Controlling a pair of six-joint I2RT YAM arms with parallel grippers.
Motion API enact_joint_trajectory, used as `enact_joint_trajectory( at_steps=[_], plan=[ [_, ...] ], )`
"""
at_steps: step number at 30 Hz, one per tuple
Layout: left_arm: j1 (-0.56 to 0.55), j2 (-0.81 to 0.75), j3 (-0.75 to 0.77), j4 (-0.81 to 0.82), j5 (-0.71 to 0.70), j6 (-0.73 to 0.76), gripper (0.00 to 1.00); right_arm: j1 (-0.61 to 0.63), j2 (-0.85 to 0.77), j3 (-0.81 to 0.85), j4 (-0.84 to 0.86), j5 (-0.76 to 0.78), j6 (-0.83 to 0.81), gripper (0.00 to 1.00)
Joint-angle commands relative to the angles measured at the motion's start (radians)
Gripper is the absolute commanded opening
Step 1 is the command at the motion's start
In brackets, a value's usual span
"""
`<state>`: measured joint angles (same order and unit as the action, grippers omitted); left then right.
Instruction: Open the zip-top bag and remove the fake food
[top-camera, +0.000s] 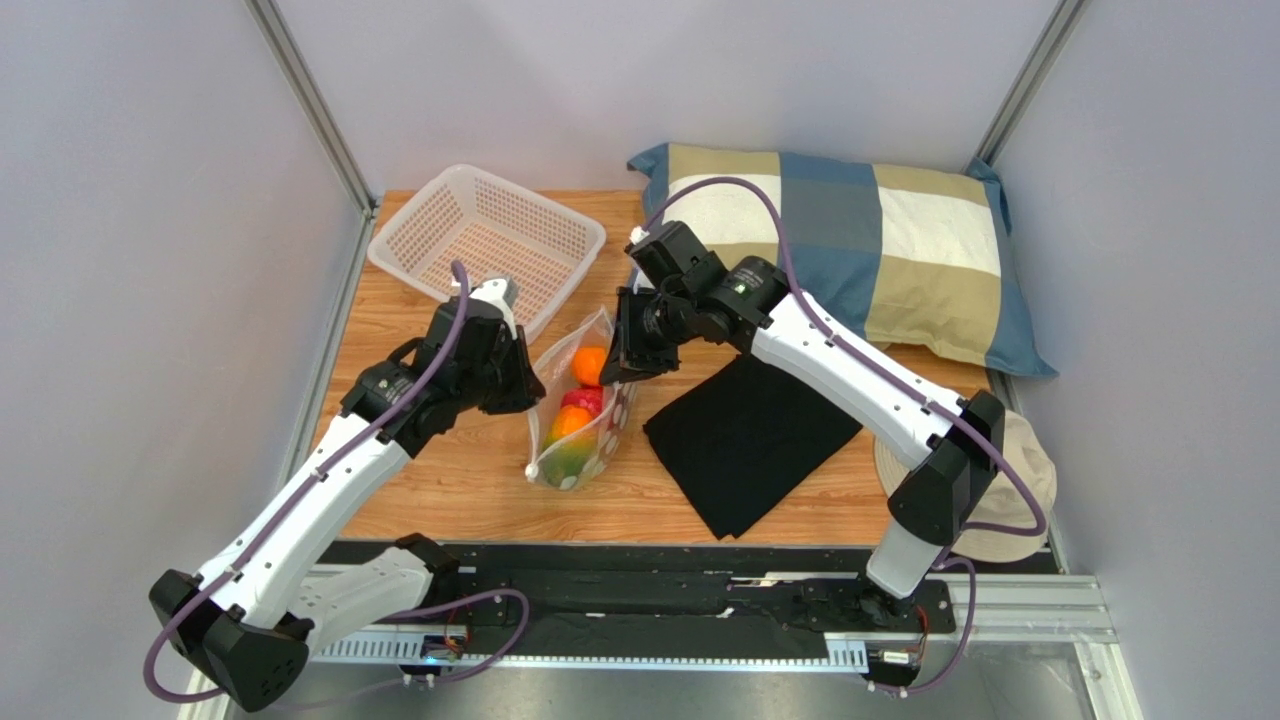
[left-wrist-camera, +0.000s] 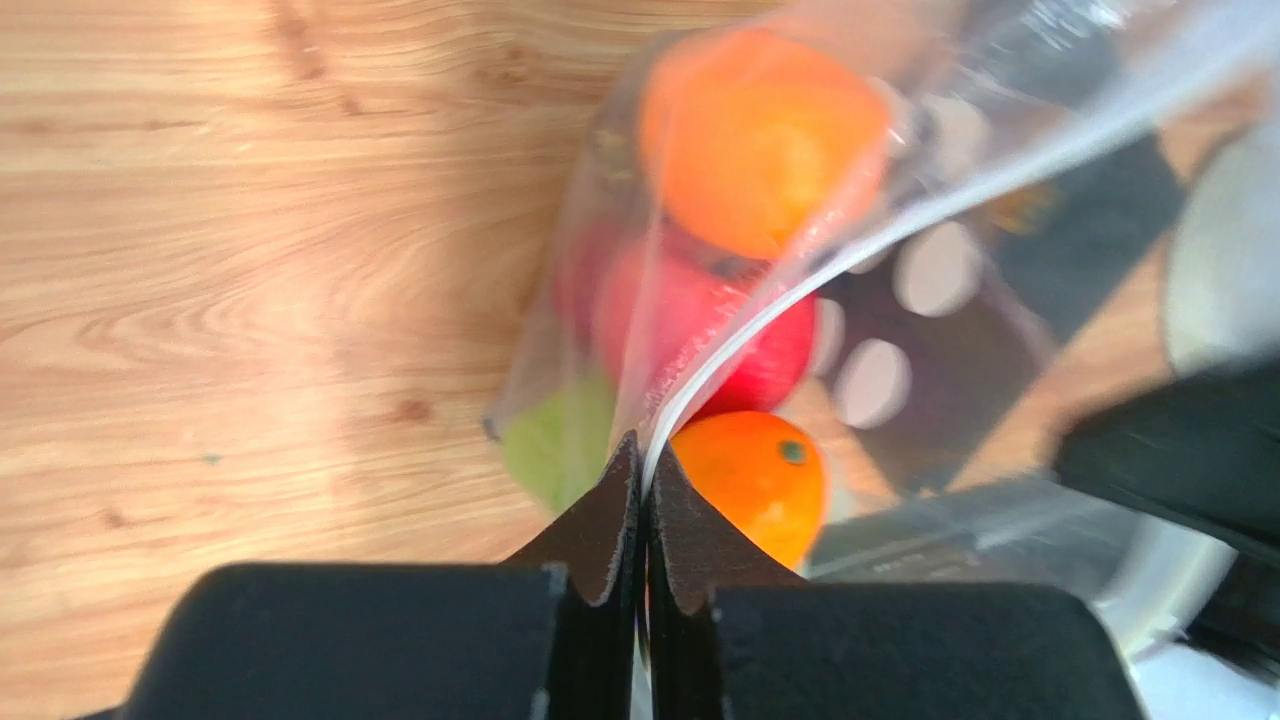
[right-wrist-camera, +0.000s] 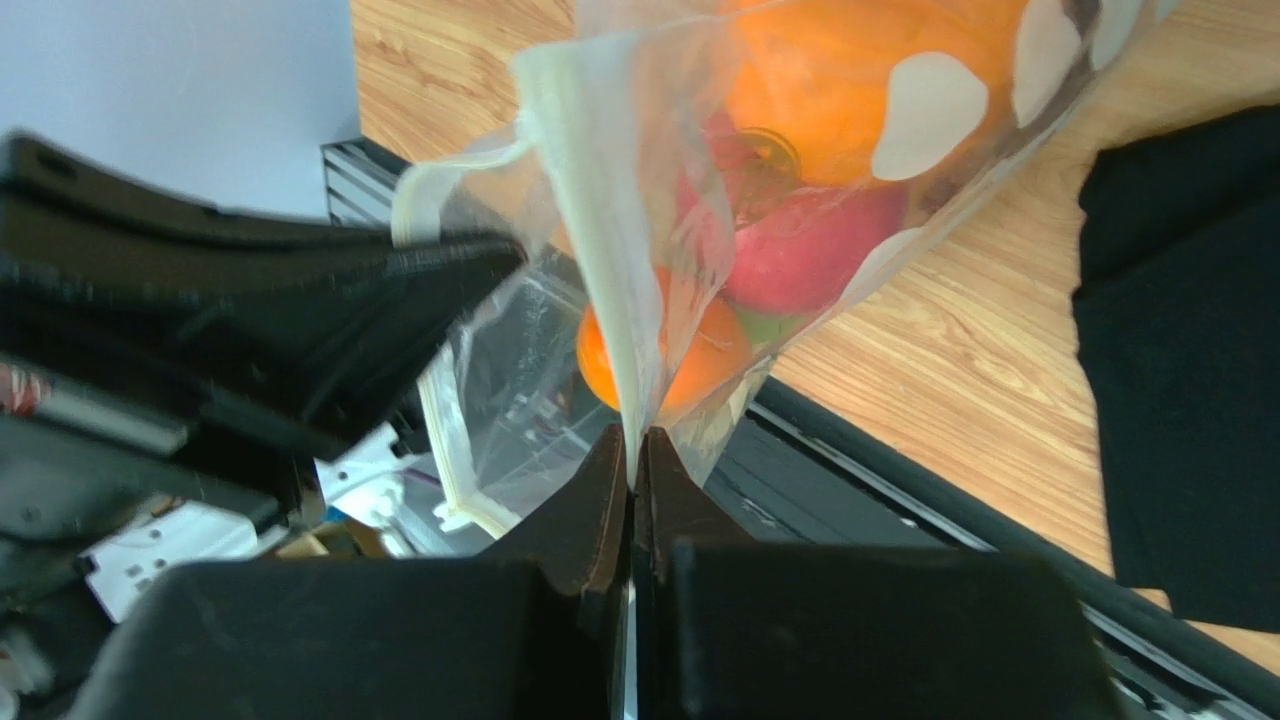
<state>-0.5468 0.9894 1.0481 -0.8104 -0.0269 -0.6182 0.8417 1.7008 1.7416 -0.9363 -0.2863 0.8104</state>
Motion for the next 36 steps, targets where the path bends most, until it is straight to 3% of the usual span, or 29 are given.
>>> enact_joint_trajectory(
  at_steps=[1, 7, 10, 14, 16, 19, 20, 21, 24, 26, 28, 29, 30, 32, 36],
  plan=[
    [0.041, -0.003, -0.028, -0.059, -0.084, 0.011, 0.00, 0.002, 0.003, 0.110, -0.175, 0.036, -0.154, 0.00],
    [0.050, -0.058, -0.091, -0.039, -0.047, -0.023, 0.00, 0.010, 0.010, 0.191, -0.311, 0.107, -0.234, 0.00],
    [0.050, -0.096, -0.134, -0.041, -0.038, -0.044, 0.00, 0.010, 0.020, 0.155, -0.236, 0.020, -0.209, 0.00],
    [0.051, -0.123, -0.218, -0.041, -0.062, -0.060, 0.00, 0.010, 0.120, 0.067, 0.022, -0.125, -0.168, 0.00],
    [0.053, -0.132, -0.247, -0.055, -0.093, -0.064, 0.00, 0.013, 0.175, 0.117, 0.010, -0.142, -0.183, 0.00],
    [0.054, -0.133, -0.195, -0.081, -0.064, -0.032, 0.16, 0.014, 0.256, 0.234, -0.071, -0.143, -0.217, 0.00],
    [0.054, -0.133, -0.166, -0.096, -0.055, -0.020, 0.31, 0.014, 0.267, 0.269, -0.082, -0.143, -0.220, 0.00],
    [0.054, -0.136, -0.102, -0.140, -0.062, -0.020, 0.39, 0.016, 0.275, 0.275, -0.087, -0.143, -0.221, 0.00],
    [0.054, -0.161, 0.016, -0.211, -0.085, -0.015, 0.52, 0.014, 0.270, 0.266, -0.091, -0.151, -0.214, 0.00],
    [0.054, -0.169, 0.053, -0.219, 0.002, -0.020, 0.51, 0.016, 0.266, 0.254, -0.090, -0.163, -0.211, 0.00],
    [0.054, -0.175, 0.041, -0.138, 0.135, -0.046, 0.43, 0.014, 0.260, 0.246, -0.093, -0.174, -0.205, 0.00],
    [0.054, -0.173, 0.017, -0.098, 0.262, -0.117, 0.40, 0.013, 0.257, 0.245, -0.093, -0.178, -0.203, 0.00],
    [0.054, -0.155, -0.035, -0.055, 0.303, -0.164, 0.37, 0.016, 0.252, 0.245, -0.091, -0.180, -0.201, 0.00],
    [0.053, -0.137, -0.071, -0.056, 0.312, -0.274, 0.35, 0.016, 0.238, 0.249, -0.087, -0.175, -0.194, 0.00],
    [0.053, -0.123, -0.086, -0.131, 0.187, -0.414, 0.39, 0.017, 0.215, 0.243, -0.079, -0.171, -0.186, 0.00]
  ],
)
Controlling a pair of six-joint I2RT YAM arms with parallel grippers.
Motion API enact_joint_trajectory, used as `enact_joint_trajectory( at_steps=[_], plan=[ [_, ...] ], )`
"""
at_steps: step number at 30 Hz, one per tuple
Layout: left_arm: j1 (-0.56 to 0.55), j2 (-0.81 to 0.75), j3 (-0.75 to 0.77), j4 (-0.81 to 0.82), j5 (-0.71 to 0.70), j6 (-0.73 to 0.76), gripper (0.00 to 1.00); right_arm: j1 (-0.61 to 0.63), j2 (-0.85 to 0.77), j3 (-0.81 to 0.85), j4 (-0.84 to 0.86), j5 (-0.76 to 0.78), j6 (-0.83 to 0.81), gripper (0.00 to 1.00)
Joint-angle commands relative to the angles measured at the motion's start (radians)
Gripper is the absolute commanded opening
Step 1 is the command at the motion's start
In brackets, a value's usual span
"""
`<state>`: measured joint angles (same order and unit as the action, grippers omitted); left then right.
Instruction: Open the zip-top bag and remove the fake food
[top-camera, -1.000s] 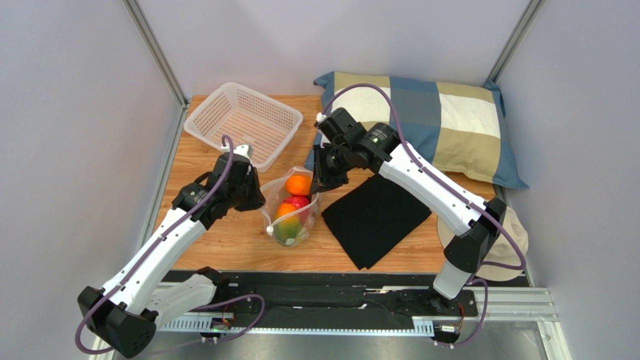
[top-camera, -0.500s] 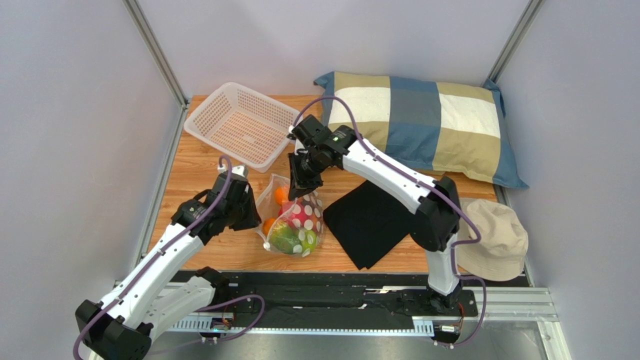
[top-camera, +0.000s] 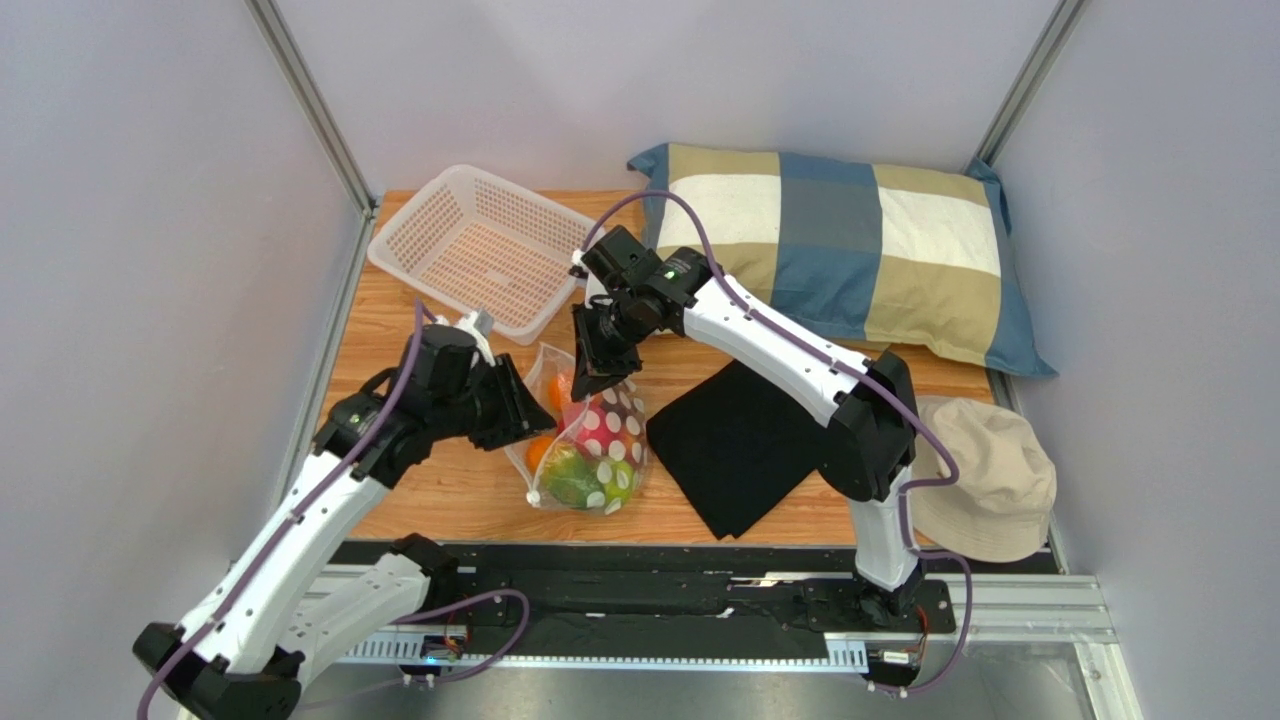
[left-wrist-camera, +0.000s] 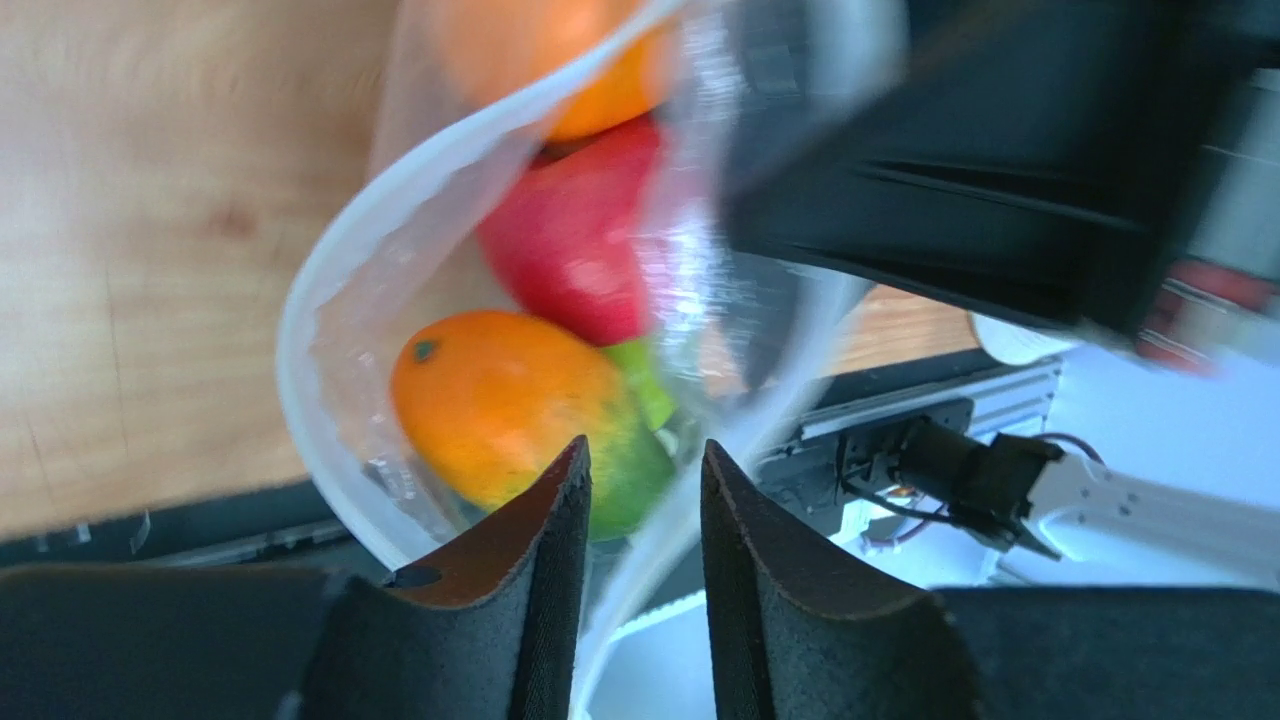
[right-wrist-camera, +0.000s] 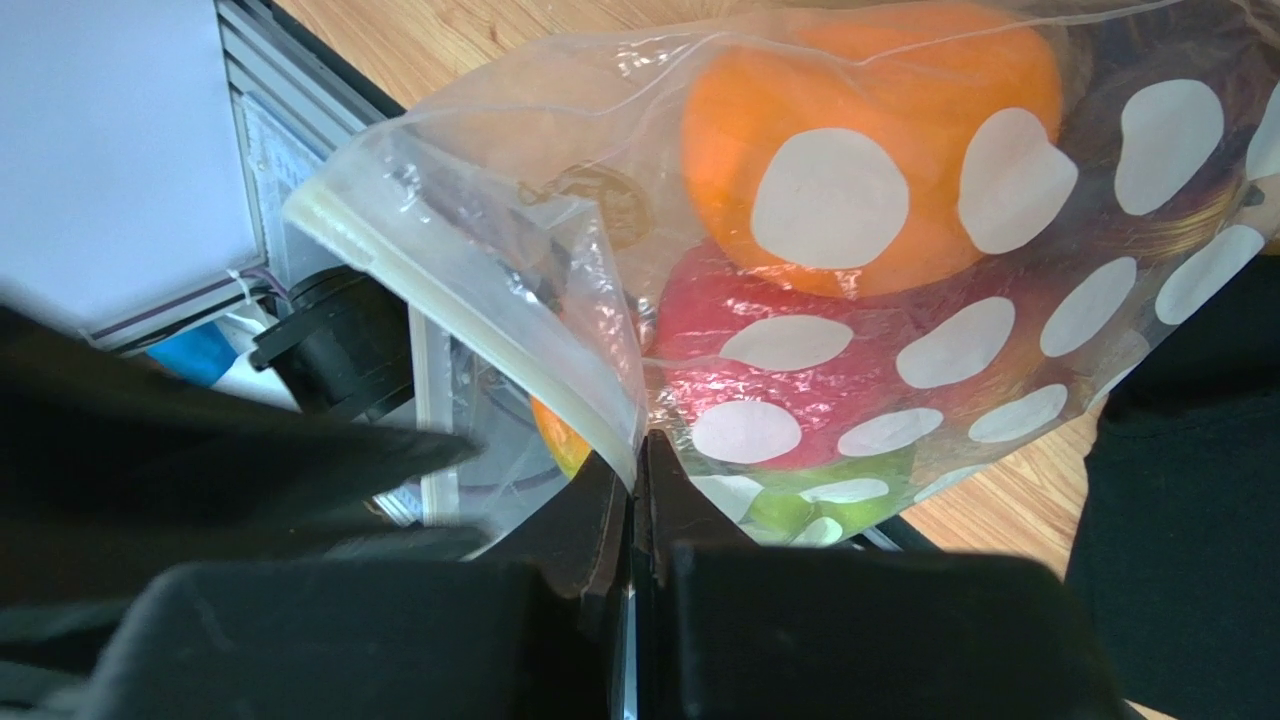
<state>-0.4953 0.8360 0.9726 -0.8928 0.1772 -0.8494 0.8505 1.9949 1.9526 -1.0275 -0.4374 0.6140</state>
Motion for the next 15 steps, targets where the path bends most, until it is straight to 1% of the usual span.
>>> enact_joint_trajectory(
  at_steps=[1, 2, 4, 7, 11, 12, 13, 15],
  plan=[
    [0.001, 0.035, -0.003, -0.063, -0.040, -0.212, 0.40, 0.007, -0.079, 0.028, 0.017, -0.020, 0.012, 0.00],
    [0.001, 0.044, 0.003, -0.070, -0.076, -0.223, 0.41, 0.007, -0.085, 0.025, 0.015, -0.021, 0.012, 0.00],
    [0.000, 0.072, 0.015, -0.078, -0.090, -0.255, 0.43, 0.010, -0.091, 0.016, 0.024, -0.021, 0.012, 0.00],
    [-0.003, 0.127, 0.015, -0.058, -0.036, -0.281, 0.48, 0.010, -0.100, 0.002, 0.032, -0.020, 0.015, 0.00],
    [-0.019, 0.170, 0.037, -0.133, -0.030, -0.316, 0.51, 0.013, -0.105, 0.003, 0.033, -0.014, 0.015, 0.00],
    [-0.020, 0.175, 0.037, -0.141, -0.034, -0.326, 0.60, 0.015, -0.105, 0.005, 0.035, -0.012, 0.018, 0.00],
    [-0.020, 0.176, 0.034, -0.149, -0.035, -0.338, 0.64, 0.015, -0.105, 0.005, 0.038, -0.012, 0.020, 0.00],
    [-0.020, 0.181, 0.018, -0.141, -0.033, -0.344, 0.64, 0.019, -0.107, 0.003, 0.041, -0.012, 0.024, 0.00]
  ],
)
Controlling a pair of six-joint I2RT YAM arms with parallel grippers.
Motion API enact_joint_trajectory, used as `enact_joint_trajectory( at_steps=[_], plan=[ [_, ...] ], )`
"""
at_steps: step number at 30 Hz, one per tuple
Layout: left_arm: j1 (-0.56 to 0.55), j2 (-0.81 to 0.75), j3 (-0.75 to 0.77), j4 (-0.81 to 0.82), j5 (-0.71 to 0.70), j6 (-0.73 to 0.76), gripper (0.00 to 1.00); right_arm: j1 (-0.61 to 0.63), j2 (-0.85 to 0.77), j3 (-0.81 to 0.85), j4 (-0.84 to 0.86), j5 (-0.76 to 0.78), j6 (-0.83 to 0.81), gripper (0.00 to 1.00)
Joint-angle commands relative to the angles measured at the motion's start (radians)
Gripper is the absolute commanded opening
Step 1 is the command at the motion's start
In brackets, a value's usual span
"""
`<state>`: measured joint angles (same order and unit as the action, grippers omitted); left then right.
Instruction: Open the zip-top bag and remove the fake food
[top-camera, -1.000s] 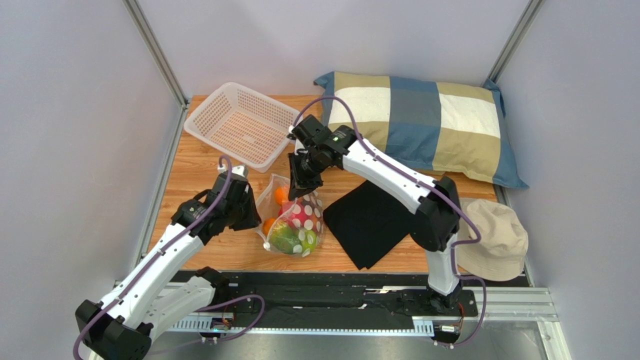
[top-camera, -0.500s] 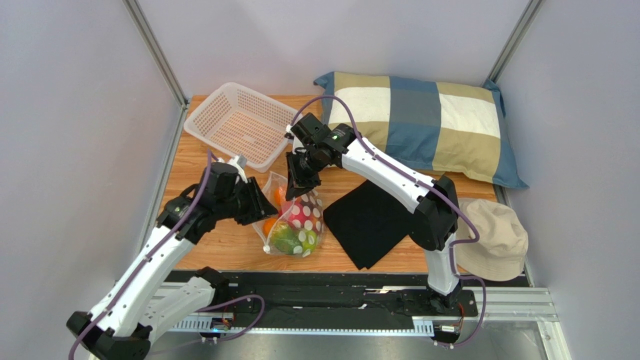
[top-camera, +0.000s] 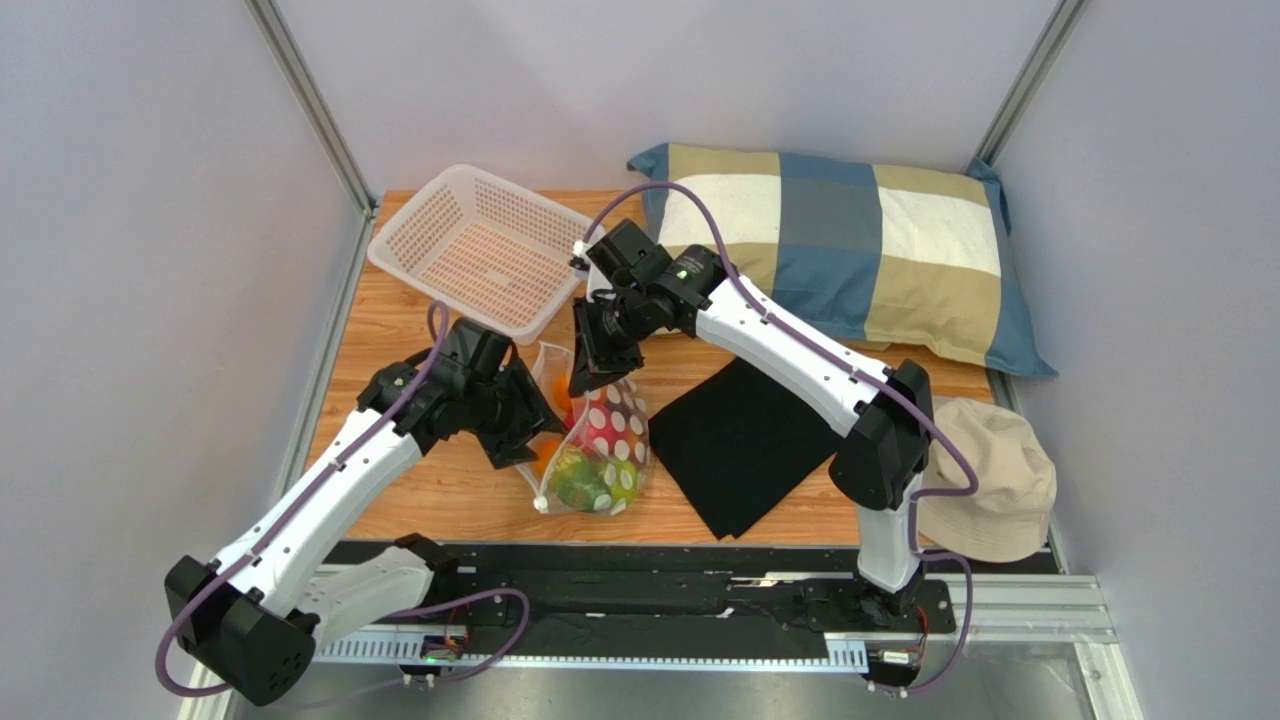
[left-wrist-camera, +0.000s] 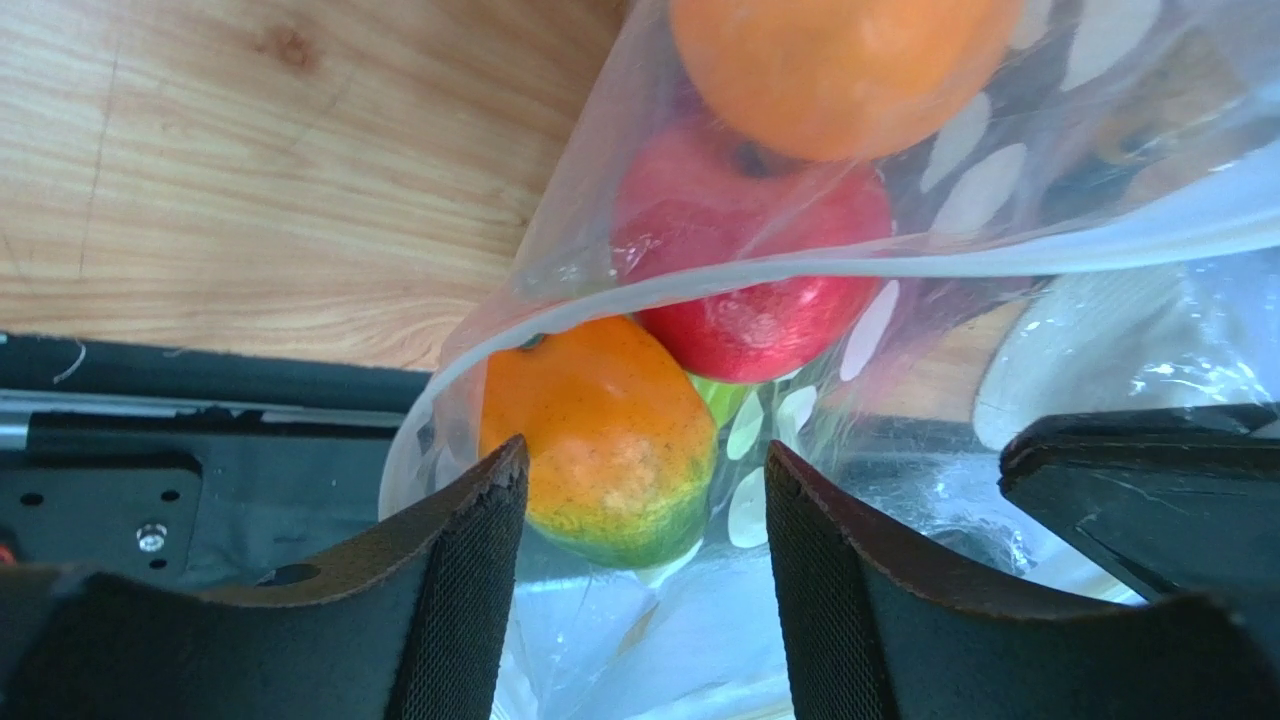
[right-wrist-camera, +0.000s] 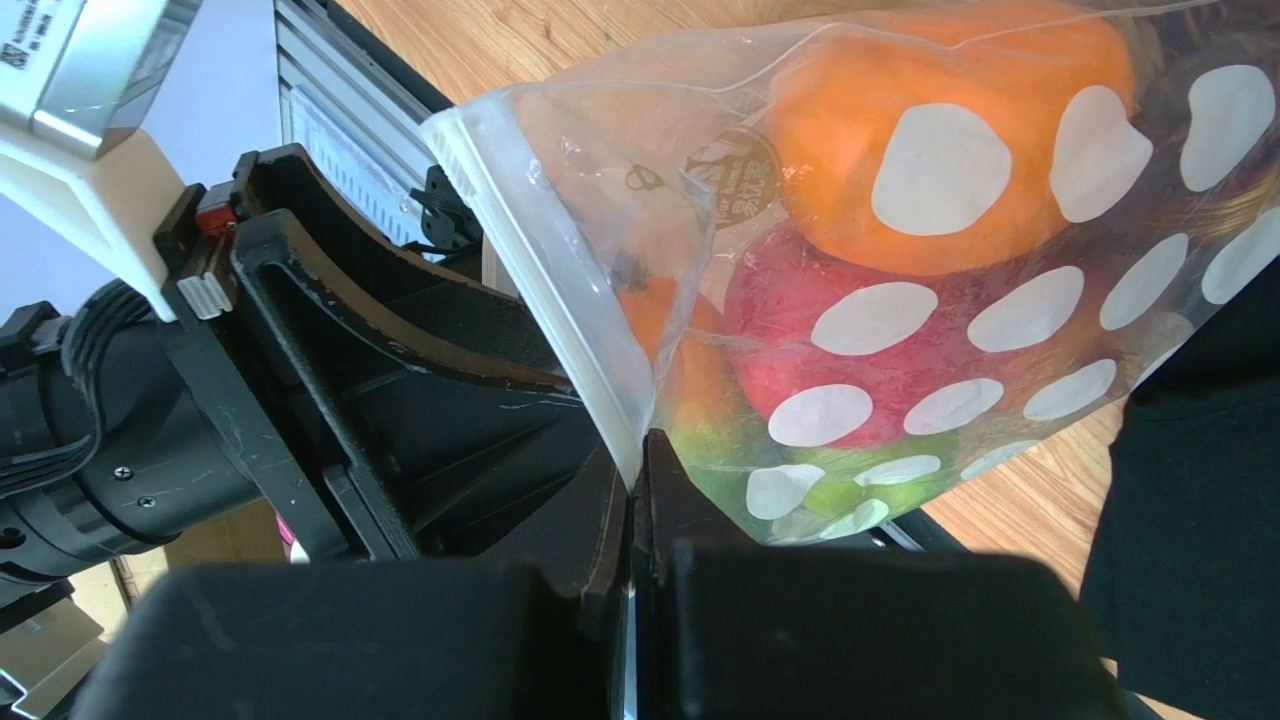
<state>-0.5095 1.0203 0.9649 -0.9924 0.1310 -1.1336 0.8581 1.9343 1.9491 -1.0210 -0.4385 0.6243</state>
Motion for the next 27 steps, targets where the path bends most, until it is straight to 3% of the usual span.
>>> enact_joint_trajectory(
  at_steps=[1, 10, 23, 27],
  plan=[
    [-0.006, 0.003, 0.023, -0.040, 0.013, -0.066, 0.64, 0.013, -0.046, 0.007, 0.039, -0.011, 0.017, 0.00],
    [-0.014, 0.073, 0.064, -0.152, 0.031, -0.100, 0.67, 0.032, -0.044, 0.005, 0.045, 0.001, 0.025, 0.00],
    [-0.037, 0.150, -0.017, -0.042, 0.081, -0.098, 0.68, 0.047, -0.035, -0.012, 0.064, 0.007, 0.051, 0.00],
    [-0.044, 0.146, -0.029, -0.026, 0.012, -0.077, 0.65, 0.045, -0.035, -0.024, 0.068, 0.012, 0.055, 0.00]
  ],
)
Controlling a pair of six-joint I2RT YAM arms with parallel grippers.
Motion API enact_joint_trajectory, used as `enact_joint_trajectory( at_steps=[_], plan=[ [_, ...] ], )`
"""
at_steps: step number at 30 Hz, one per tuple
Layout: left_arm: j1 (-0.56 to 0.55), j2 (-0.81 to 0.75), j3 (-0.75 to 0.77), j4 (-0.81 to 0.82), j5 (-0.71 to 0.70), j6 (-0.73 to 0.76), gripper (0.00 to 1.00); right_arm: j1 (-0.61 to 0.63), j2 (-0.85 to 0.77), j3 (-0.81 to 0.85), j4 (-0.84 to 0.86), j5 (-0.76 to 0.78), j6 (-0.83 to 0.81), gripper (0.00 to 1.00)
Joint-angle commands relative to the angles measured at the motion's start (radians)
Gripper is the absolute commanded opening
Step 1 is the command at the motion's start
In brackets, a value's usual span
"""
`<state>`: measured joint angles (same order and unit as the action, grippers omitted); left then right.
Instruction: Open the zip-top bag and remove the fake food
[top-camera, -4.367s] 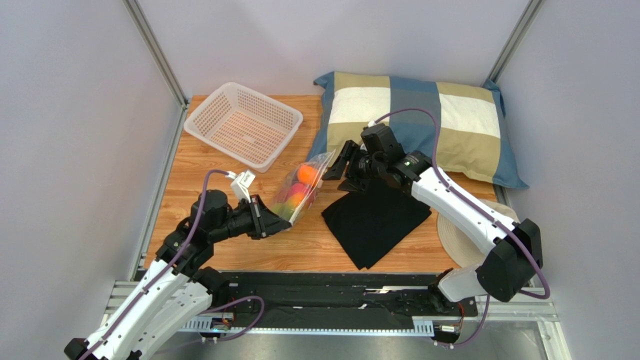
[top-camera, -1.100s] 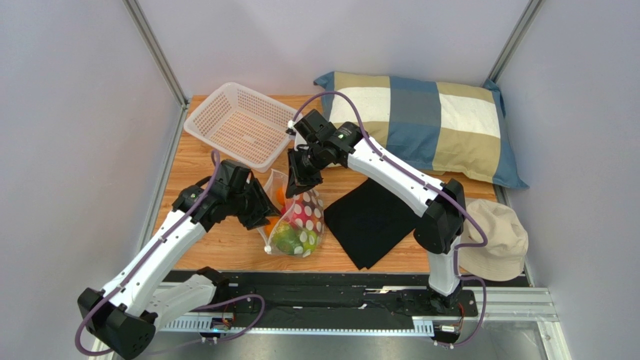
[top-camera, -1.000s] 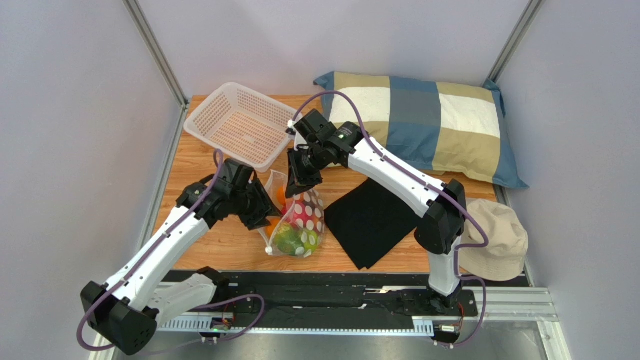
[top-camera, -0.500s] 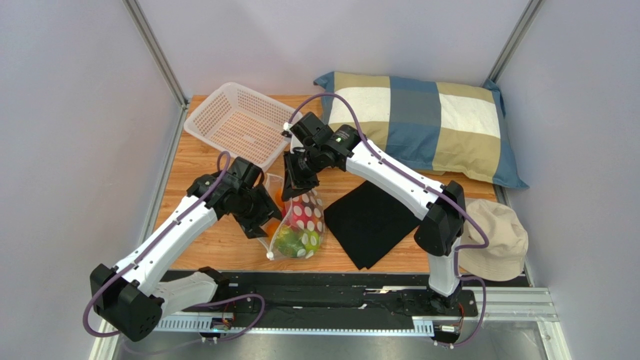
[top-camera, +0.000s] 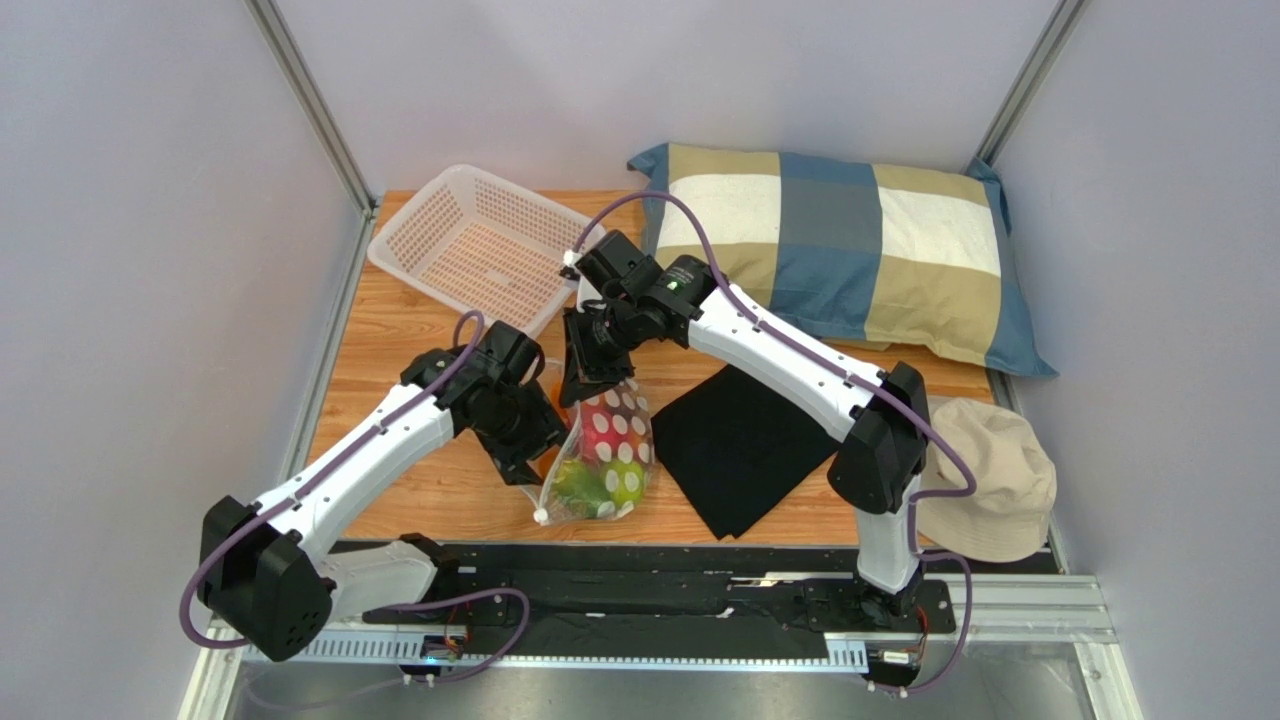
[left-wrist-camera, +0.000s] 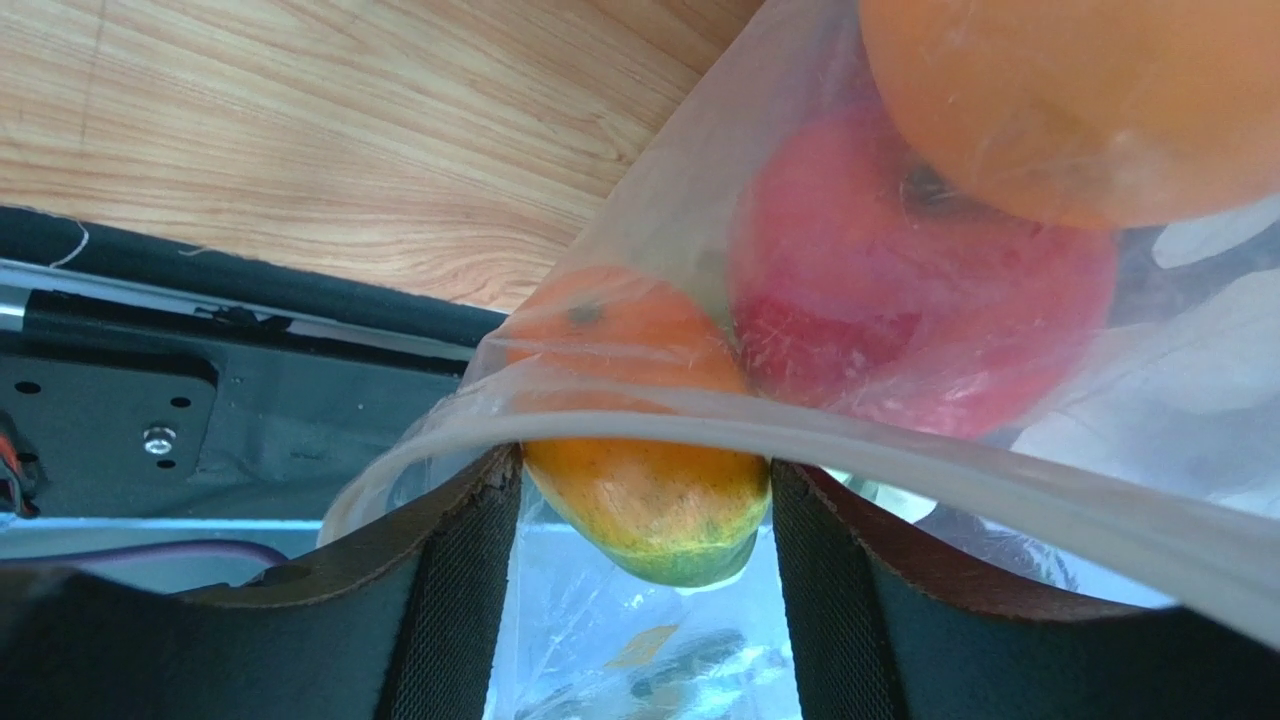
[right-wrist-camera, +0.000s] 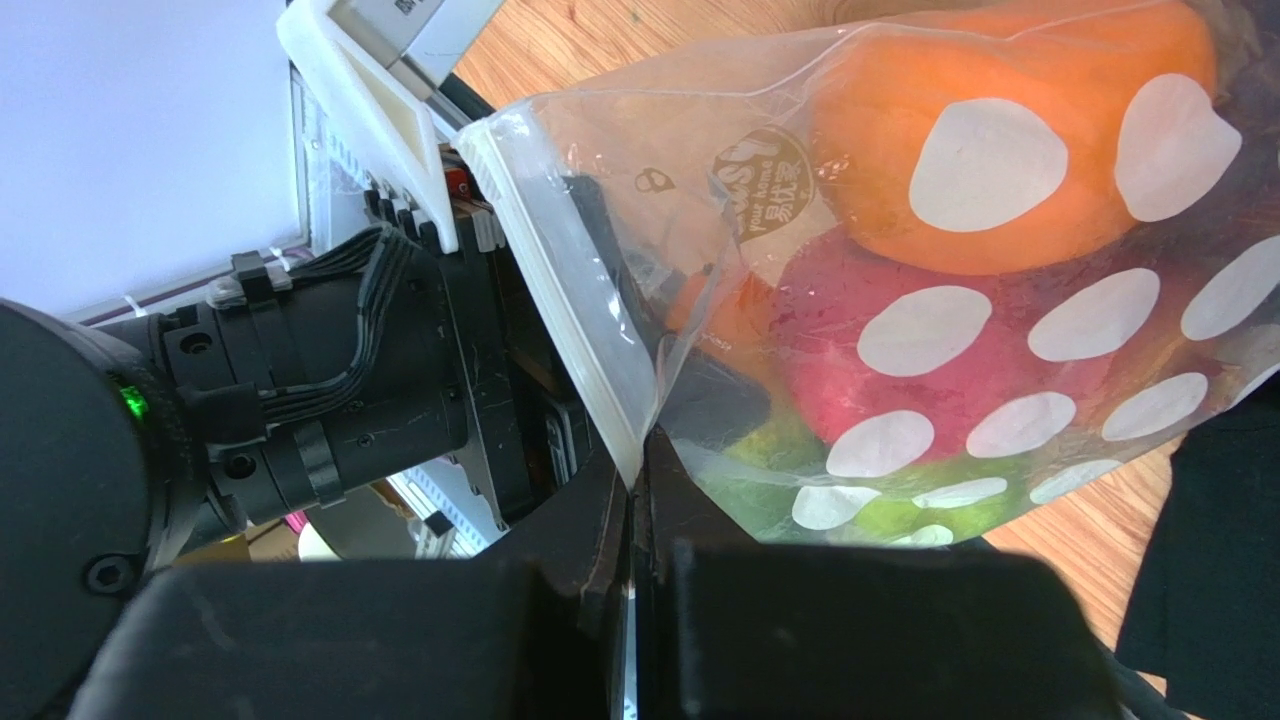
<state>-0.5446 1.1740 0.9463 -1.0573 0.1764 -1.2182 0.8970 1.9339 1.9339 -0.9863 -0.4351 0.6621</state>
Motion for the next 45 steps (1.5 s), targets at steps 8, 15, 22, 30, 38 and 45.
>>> enact_joint_trajectory(
  at_steps=[8, 15, 22, 30, 38, 45],
  plan=[
    [-0.009, -0.062, -0.052, 0.174, -0.026, 0.082, 0.43, 0.010, -0.065, -0.058, 0.041, 0.025, 0.021, 0.00],
    [-0.009, -0.163, -0.112, 0.275, 0.035, 0.114, 0.68, 0.010, -0.078, -0.075, 0.052, 0.036, 0.018, 0.00],
    [-0.011, -0.125, -0.139, 0.282, 0.184, 0.111, 0.88, 0.011, -0.078, -0.070, 0.084, -0.005, 0.057, 0.00],
    [-0.014, 0.036, -0.167, 0.425, 0.252, 0.206, 0.69, 0.008, -0.052, -0.082, 0.163, -0.067, 0.116, 0.00],
    [-0.018, 0.018, -0.285, 0.663, 0.267, 0.181, 0.80, 0.002, -0.050, -0.116, 0.169, -0.059, 0.125, 0.00],
    [-0.018, -0.025, -0.330, 0.725, 0.218, 0.221, 0.28, 0.002, -0.085, -0.162, 0.167, -0.044, 0.116, 0.00]
  ],
)
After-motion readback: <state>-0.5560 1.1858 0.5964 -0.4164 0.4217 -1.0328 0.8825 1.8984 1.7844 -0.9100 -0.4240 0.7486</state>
